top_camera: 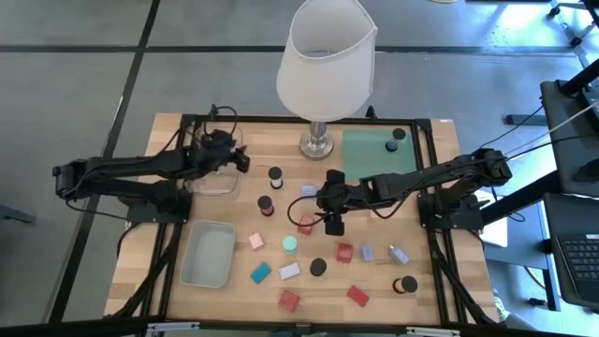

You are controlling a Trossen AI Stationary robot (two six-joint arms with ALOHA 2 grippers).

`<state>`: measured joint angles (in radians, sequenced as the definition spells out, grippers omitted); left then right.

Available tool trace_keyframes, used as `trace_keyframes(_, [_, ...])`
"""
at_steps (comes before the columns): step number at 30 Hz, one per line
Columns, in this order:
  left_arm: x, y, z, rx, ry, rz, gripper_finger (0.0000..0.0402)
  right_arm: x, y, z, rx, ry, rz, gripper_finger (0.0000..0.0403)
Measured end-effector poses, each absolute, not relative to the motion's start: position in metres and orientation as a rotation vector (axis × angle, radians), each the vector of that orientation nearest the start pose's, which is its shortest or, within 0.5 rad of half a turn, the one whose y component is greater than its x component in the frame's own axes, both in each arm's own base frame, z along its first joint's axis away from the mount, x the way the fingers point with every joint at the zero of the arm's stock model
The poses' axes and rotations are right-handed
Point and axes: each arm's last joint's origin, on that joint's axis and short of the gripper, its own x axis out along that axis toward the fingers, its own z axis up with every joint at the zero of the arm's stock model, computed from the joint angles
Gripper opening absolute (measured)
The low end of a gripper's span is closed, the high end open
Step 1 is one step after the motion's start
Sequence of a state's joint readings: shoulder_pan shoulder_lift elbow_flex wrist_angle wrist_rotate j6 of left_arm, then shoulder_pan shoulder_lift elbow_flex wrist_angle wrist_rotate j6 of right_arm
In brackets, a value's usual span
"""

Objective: Pick & Place Office items
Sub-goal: Put the light blue charger adapter into the transparent bin

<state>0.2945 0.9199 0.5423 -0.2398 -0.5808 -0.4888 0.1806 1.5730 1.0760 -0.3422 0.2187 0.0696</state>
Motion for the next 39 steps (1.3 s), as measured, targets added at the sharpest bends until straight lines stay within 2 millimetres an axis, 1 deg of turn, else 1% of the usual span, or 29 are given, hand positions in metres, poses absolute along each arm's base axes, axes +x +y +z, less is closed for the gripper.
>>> trace_keyframes(5, [0.190, 0.046, 0.243, -0.231, 0.270, 0.786, 0.0187, 0.326, 0.053, 0.233, -0.098, 0.805, -0.065, 0.0253])
trace_keyframes(9, [0.197, 0.023, 0.252, -0.144, 0.223, 0.636, 0.0187, 0.325, 0.053, 0.233, -0.100, 0.806, -0.064, 0.0253])
trace_keyframes(11, [0.199, 0.012, 0.253, -0.130, 0.216, 0.556, 0.0187, 0.325, 0.053, 0.233, -0.100, 0.807, -0.064, 0.0253])
trace_keyframes(14, [0.202, -0.001, 0.254, -0.153, 0.201, 0.460, 0.0190, 0.325, 0.053, 0.233, -0.100, 0.807, -0.064, 0.0253])
trace_keyframes(17, [0.209, -0.011, 0.252, -0.168, 0.190, 0.390, 0.0201, 0.325, 0.053, 0.233, -0.100, 0.807, -0.064, 0.0253])
trace_keyframes(20, [0.219, -0.018, 0.245, -0.154, 0.197, 0.350, 0.0218, 0.325, 0.053, 0.233, -0.100, 0.807, -0.064, 0.0253])
trace_keyframes(25, [0.240, -0.023, 0.228, -0.074, 0.222, 0.335, 0.0244, 0.325, 0.053, 0.233, -0.099, 0.807, -0.064, 0.0253])
trace_keyframes(29, [0.254, -0.021, 0.216, -0.015, 0.219, 0.344, 0.0257, 0.325, 0.053, 0.233, -0.096, 0.807, -0.065, 0.0253])
trace_keyframes(33, [0.268, -0.016, 0.213, -0.007, 0.253, 0.343, 0.0260, 0.322, 0.052, 0.233, -0.055, 0.850, -0.092, 0.0253])
trace_keyframes(35, [0.276, -0.013, 0.213, -0.010, 0.280, 0.317, 0.0259, 0.317, 0.048, 0.239, -0.064, 0.898, -0.105, 0.0253])
trace_keyframes(37, [0.285, -0.009, 0.212, -0.015, 0.315, 0.280, 0.0258, 0.307, 0.043, 0.247, -0.087, 0.952, -0.140, 0.0253])
trace_keyframes(39, [0.296, -0.005, 0.210, -0.020, 0.352, 0.255, 0.0258, 0.299, 0.039, 0.255, -0.106, 0.968, -0.179, 0.0253])
